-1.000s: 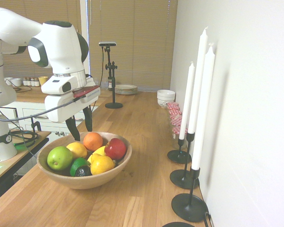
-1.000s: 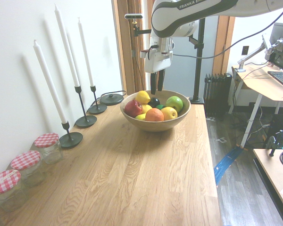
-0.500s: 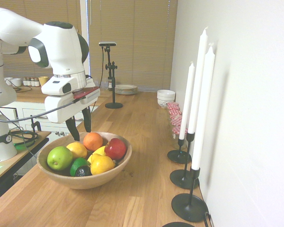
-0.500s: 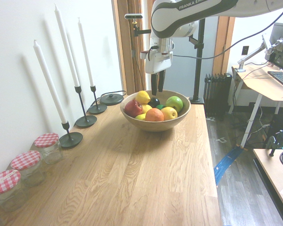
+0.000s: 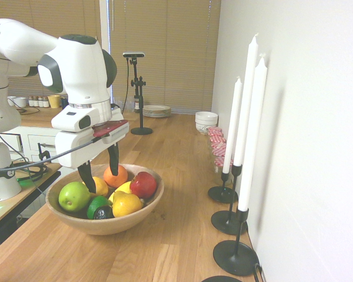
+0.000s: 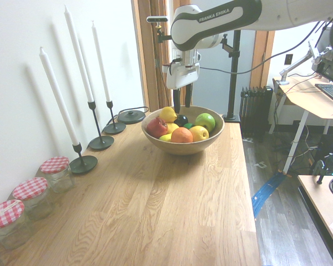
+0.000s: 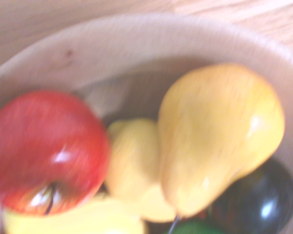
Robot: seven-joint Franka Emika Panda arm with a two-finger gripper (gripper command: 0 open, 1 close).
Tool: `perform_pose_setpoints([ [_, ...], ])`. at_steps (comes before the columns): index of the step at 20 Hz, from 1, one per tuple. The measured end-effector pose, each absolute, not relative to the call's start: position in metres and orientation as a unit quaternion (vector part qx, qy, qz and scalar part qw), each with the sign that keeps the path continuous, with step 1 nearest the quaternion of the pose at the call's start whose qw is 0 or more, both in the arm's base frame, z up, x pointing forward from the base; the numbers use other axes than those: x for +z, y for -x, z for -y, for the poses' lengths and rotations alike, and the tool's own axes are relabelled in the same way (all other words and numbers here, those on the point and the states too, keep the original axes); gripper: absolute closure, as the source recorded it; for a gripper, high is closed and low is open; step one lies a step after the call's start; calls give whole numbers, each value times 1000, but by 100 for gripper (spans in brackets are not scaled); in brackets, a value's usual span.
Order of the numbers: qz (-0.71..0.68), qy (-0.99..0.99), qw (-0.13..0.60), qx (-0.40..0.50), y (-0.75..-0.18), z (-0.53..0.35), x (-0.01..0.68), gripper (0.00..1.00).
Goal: Take pear out of the basket
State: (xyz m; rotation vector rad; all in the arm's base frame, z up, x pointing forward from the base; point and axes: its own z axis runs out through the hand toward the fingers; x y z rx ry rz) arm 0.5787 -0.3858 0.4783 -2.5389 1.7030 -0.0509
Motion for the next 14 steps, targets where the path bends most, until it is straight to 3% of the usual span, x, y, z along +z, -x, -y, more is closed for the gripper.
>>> perform_pose_setpoints([
  [14,-551,834,31,0,-633,414,460,0],
])
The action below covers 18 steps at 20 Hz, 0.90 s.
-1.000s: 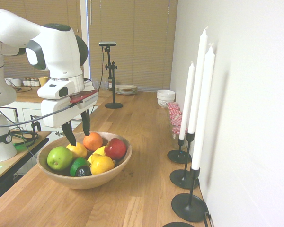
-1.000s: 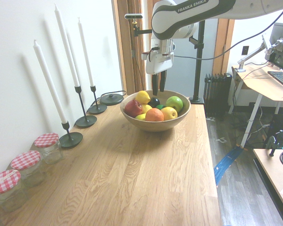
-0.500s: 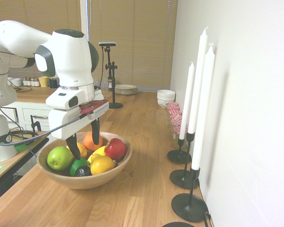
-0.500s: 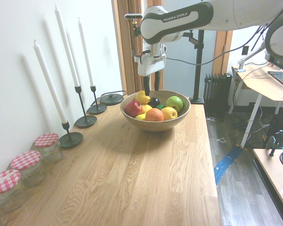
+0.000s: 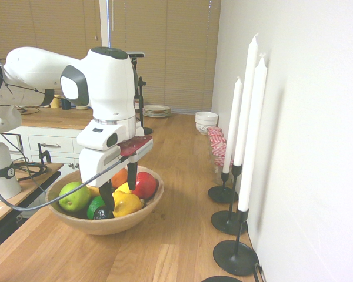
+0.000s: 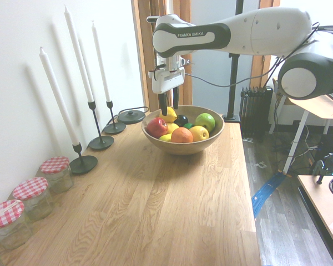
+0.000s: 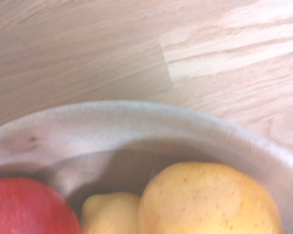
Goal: Take pear out of the basket
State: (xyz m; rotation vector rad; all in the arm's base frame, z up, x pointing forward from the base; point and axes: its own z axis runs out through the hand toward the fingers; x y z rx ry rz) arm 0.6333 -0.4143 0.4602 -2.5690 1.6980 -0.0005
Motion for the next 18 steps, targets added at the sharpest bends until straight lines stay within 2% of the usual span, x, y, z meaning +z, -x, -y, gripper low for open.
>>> perform_pose_setpoints([
  [7,-551,833,45,7,-637,422,444,0],
  [8,-551,833,45,8,-638,423,441,100],
  [18,-552,833,45,6,-638,426,439,100],
])
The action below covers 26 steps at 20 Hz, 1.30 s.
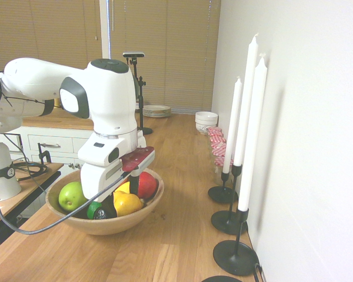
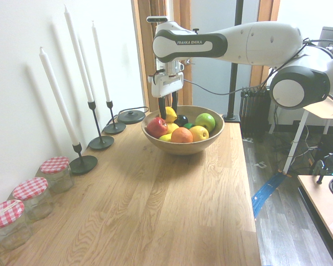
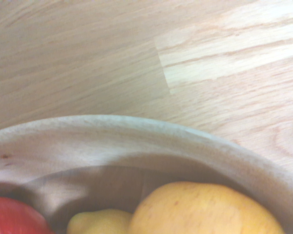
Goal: Take pear out of the basket
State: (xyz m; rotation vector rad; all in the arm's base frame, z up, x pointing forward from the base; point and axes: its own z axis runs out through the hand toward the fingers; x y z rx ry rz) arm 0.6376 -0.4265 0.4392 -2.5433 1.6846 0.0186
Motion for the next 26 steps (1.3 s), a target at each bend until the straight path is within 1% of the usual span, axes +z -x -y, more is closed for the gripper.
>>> perform_pose_setpoints([
  [9,-553,832,47,5,-637,428,440,100],
  [12,-552,833,46,-5,-636,428,452,100],
  [15,-547,836,47,-30,-635,420,490,100],
  [19,-529,845,51,-58,-633,390,550,100],
  [22,-504,858,52,-77,-642,351,584,100],
  [26,-467,879,40,-89,-663,276,613,100],
])
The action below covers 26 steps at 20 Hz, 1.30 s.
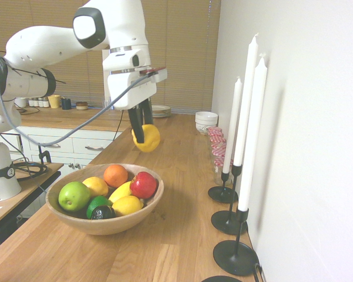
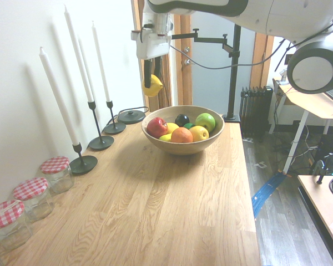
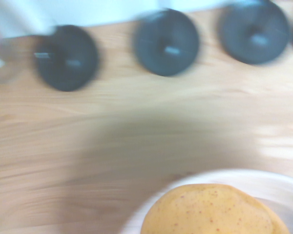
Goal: Take pear out of the basket
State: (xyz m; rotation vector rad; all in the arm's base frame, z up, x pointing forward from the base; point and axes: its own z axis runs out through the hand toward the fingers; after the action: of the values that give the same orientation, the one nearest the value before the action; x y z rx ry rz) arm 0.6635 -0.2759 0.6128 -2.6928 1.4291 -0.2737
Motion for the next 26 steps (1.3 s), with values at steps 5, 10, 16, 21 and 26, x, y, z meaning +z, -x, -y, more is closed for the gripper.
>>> perform_pose_setpoints([
  [5,-431,898,27,-89,-678,181,627,100],
  [10,-415,905,15,-88,-667,125,634,100],
  [16,-420,905,5,-67,-659,121,582,100],
  [21,-418,907,-2,-51,-649,100,528,100],
  [26,-414,909,-9,-43,-624,73,491,100],
])
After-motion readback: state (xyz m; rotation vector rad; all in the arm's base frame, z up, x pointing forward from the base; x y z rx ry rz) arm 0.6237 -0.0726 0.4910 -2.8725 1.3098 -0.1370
